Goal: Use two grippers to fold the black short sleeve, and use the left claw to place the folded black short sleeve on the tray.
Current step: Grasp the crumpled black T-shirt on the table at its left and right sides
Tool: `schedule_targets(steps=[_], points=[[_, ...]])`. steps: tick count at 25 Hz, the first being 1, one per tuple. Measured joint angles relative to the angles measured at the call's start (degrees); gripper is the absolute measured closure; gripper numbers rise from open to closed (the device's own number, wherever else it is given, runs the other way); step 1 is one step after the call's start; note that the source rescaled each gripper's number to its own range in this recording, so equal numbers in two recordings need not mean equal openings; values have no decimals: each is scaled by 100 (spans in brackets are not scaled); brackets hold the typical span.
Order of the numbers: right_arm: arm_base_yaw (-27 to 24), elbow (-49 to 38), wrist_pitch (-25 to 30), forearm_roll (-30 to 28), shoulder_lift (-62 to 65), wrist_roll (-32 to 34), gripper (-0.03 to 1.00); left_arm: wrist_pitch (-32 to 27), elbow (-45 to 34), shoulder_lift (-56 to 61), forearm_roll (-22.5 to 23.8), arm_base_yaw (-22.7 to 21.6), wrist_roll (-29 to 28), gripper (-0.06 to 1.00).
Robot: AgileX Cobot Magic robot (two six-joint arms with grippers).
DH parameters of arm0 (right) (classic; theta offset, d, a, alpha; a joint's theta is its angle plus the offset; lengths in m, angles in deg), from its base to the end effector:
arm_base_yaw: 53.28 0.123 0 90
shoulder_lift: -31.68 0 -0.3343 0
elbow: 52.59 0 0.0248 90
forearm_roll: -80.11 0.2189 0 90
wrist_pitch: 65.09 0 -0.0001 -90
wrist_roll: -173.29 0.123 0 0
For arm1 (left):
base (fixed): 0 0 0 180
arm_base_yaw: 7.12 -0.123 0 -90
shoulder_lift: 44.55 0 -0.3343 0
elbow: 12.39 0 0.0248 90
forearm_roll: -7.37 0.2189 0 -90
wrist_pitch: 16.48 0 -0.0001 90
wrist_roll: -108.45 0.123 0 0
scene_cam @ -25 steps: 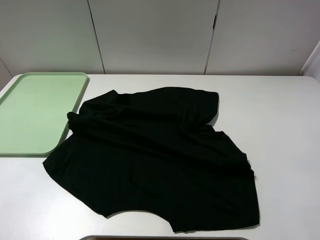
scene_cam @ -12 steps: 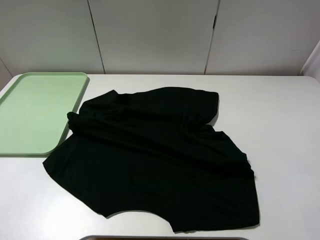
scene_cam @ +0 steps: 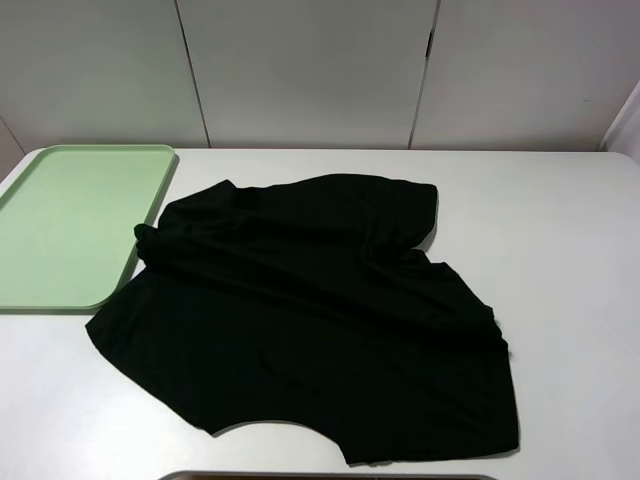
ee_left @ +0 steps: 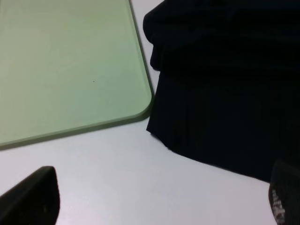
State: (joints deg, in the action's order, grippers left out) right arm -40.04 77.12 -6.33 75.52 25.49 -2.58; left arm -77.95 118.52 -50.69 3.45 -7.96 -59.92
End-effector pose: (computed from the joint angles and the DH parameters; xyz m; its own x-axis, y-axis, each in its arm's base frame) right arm -0.0492 -0.0202 0.2483 -0.4188 -0.0673 -0.9056 -0.1555 0.9878 -0.0015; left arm -0.0569 -0.0082 0.2488 -0.4353 0.1628 -0.8855 0.1145 0.9855 0.1249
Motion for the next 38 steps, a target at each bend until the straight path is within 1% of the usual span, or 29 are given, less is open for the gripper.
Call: schedule_targets(steps=[18, 24, 30, 35, 38], points=[[0, 0, 0, 0, 0, 0, -3, 0, 0, 0, 0, 24, 0, 6], [0, 0, 0, 0, 0, 0, -3, 0, 0, 0, 0, 276, 0, 6], [0, 0, 0, 0, 0, 0, -3, 0, 0, 0, 0, 339, 0, 6], [0, 0, 0, 72, 0, 0, -3, 0, 0, 0, 0, 652, 10, 6], [0, 0, 0, 115, -11, -48, -3, 6, 0, 0, -18, 738, 10, 6]])
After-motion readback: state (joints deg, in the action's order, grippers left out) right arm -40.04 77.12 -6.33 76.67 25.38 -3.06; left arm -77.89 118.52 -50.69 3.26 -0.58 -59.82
